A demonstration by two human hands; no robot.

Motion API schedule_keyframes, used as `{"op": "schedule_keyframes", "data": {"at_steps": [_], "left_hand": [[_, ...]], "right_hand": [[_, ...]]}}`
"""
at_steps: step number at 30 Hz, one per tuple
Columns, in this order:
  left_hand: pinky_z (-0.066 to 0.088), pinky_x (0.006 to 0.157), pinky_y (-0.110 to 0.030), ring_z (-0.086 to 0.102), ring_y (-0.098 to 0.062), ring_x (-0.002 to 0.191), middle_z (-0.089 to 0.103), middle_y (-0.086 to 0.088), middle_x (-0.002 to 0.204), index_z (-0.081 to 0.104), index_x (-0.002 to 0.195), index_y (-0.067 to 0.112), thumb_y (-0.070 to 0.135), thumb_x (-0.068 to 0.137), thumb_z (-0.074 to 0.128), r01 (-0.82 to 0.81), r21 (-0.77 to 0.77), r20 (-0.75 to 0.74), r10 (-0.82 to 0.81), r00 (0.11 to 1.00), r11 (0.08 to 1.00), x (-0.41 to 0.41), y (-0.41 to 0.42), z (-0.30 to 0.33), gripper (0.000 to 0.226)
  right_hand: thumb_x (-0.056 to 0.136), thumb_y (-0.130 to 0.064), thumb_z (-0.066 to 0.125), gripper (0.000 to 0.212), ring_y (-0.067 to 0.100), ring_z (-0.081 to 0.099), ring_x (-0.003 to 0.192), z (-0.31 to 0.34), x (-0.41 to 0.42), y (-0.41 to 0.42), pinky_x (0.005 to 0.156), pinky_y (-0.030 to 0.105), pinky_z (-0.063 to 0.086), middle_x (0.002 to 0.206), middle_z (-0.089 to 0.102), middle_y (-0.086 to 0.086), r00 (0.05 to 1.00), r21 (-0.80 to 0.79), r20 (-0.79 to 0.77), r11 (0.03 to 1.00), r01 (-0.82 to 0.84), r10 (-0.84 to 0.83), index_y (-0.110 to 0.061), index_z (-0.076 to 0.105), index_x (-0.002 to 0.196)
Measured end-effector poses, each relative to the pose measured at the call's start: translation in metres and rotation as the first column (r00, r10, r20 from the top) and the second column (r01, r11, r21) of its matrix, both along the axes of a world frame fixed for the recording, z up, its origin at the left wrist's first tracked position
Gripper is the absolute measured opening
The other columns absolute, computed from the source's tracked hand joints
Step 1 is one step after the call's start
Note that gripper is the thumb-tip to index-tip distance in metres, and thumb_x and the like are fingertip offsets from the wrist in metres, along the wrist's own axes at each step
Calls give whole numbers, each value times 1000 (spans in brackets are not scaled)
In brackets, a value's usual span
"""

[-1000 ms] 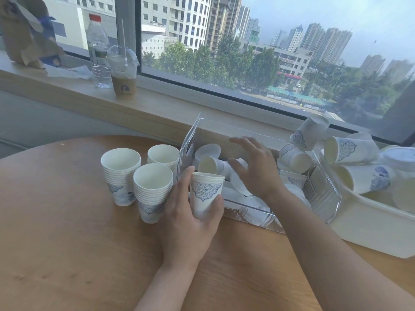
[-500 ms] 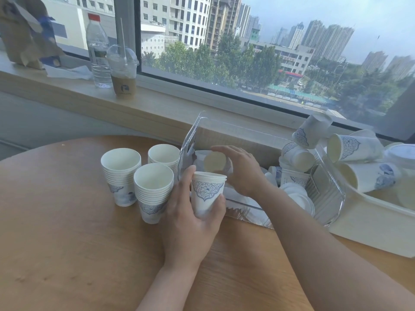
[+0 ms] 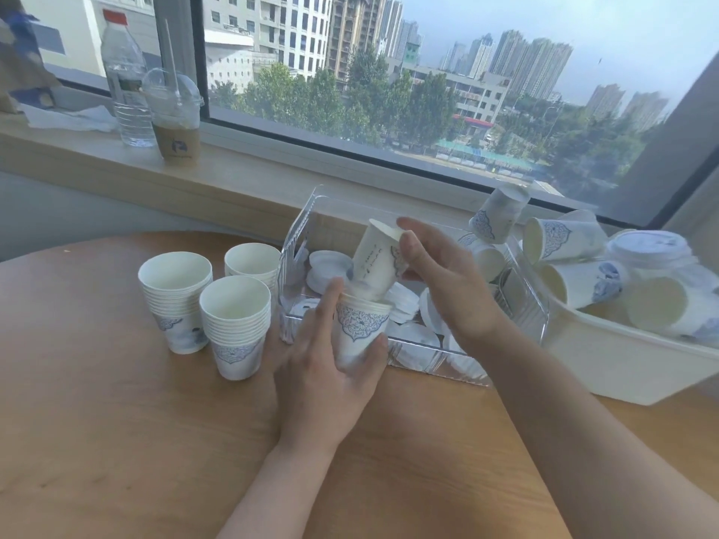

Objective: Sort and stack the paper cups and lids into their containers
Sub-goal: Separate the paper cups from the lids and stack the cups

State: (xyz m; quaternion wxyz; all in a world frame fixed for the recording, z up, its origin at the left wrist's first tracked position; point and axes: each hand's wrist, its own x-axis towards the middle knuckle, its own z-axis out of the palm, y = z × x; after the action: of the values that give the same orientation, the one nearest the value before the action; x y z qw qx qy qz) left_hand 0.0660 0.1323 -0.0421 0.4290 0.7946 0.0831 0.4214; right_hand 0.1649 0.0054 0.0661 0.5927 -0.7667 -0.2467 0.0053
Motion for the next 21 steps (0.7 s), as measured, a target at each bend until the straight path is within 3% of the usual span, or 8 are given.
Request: {"op": "schedule_keyframes", "data": {"at_steps": [3, 8, 11, 15, 18, 21], "left_hand": [[55, 76, -31, 66, -12, 107, 69, 6, 129, 49, 156, 23, 60, 88, 66, 37, 38, 5, -37, 999, 999, 2, -8, -1, 79], [53, 78, -28, 65, -11, 111, 67, 6, 136, 45, 158, 25, 59, 89, 67, 70, 77, 17, -72, 997, 995, 4, -15, -4, 80], [55, 77, -30, 65, -12, 111, 67, 6, 137, 42, 160, 25, 59, 89, 66, 103, 88, 15, -105, 994, 991, 4, -16, -3, 82], [53, 72, -28, 69, -15, 104, 66, 7, 136, 39, 162, 29, 61, 89, 64, 122, 79, 0, -123, 992, 989, 2, -16, -3, 84], [55, 70, -32, 65, -13, 104, 67, 5, 133, 44, 156, 29, 59, 90, 64, 119, 89, 7, -120, 993, 989, 3, -15, -4, 76], [54, 70, -31, 63, -12, 100, 66, 8, 132, 44, 153, 32, 60, 89, 65, 124, 79, -15, -123, 992, 989, 6, -15, -6, 73]], "right_hand": [[94, -56, 61, 39, 19, 66, 117, 2, -13, -15, 101, 38, 55, 123, 74, 0, 999, -102, -27, 994, -28, 26, -34, 68, 126], [91, -51, 63, 65, -5, 67, 114, -3, -24, -32, 94, 13, 52, 125, 73, -11, 995, -227, -89, 972, -67, 48, -17, 59, 146], [90, -55, 63, 68, -3, 68, 115, -3, -26, -39, 101, 22, 52, 126, 74, -10, 996, -323, -63, 943, -79, 62, -18, 57, 147], [87, -64, 65, 68, -3, 61, 119, 13, -10, -49, 106, 30, 50, 132, 68, -14, 973, -456, 228, 878, 148, -45, -27, 60, 144], [94, -51, 71, 58, 15, 52, 135, 35, 17, -62, 114, 36, 40, 145, 59, -4, 835, -441, 517, 777, 450, -190, -27, 59, 145], [98, -36, 71, 61, 29, 38, 147, 55, 47, -71, 122, 41, 26, 159, 46, 5, 729, -460, 641, 639, 616, -241, -19, 51, 153]]}}
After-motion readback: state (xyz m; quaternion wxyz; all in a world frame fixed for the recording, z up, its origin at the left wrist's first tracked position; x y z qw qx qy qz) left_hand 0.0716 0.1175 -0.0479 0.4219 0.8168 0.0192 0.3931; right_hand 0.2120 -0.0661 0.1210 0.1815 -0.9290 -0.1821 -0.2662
